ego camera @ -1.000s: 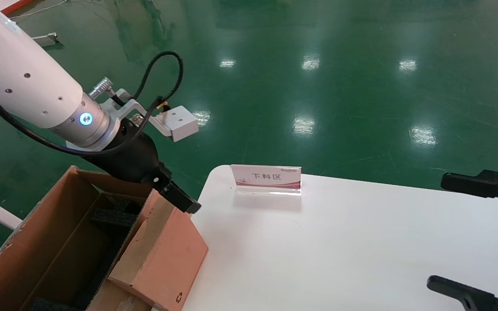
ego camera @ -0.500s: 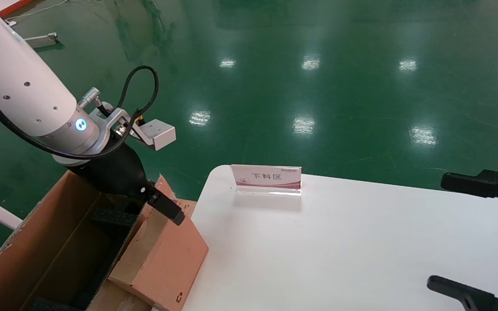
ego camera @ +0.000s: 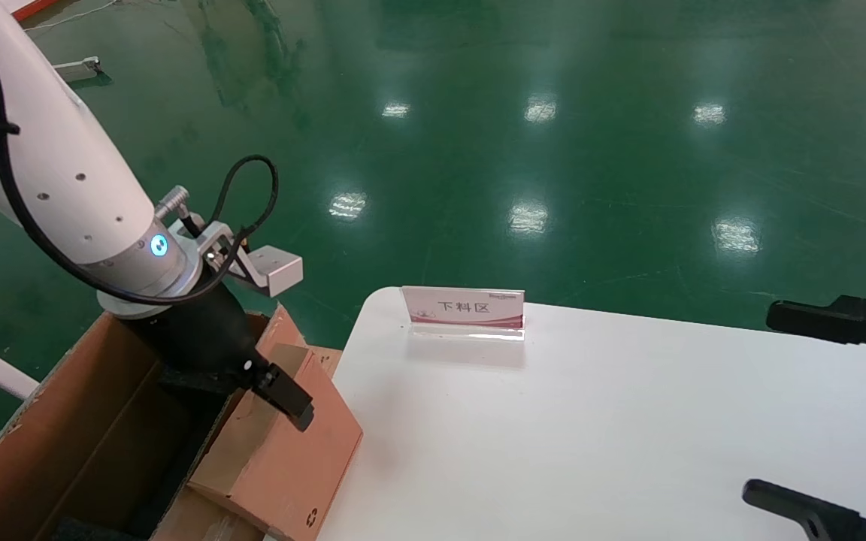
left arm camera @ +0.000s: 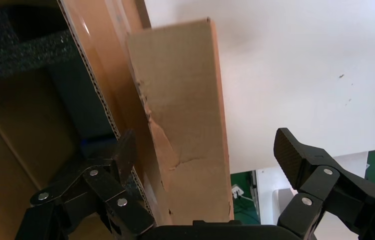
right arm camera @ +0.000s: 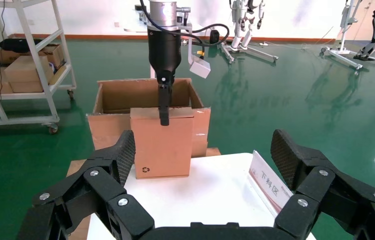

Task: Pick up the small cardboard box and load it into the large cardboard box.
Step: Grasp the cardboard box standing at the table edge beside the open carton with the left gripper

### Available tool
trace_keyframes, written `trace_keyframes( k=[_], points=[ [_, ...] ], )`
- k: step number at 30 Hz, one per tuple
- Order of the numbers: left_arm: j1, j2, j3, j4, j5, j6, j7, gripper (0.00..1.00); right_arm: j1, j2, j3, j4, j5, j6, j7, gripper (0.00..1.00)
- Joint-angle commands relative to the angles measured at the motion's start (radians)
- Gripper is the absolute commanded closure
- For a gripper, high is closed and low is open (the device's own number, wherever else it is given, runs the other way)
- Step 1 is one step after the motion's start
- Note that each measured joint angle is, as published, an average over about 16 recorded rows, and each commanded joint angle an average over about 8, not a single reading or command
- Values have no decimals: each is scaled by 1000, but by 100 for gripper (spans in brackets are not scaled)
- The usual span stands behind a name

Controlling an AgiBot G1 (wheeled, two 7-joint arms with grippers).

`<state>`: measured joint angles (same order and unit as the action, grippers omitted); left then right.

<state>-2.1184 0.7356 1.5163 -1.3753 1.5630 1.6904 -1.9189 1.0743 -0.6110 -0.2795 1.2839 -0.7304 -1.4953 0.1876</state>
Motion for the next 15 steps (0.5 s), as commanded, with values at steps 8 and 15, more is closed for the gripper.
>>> trace_keyframes(
  k=[8,15],
  points=[
    [13,-1,33,-3,-11,1,-30,0,0,0,0,0,0,0,0,0],
    [28,-8,43,-5,-14,-7,-42,0,0,0,0,0,0,0,0,0]
  ],
)
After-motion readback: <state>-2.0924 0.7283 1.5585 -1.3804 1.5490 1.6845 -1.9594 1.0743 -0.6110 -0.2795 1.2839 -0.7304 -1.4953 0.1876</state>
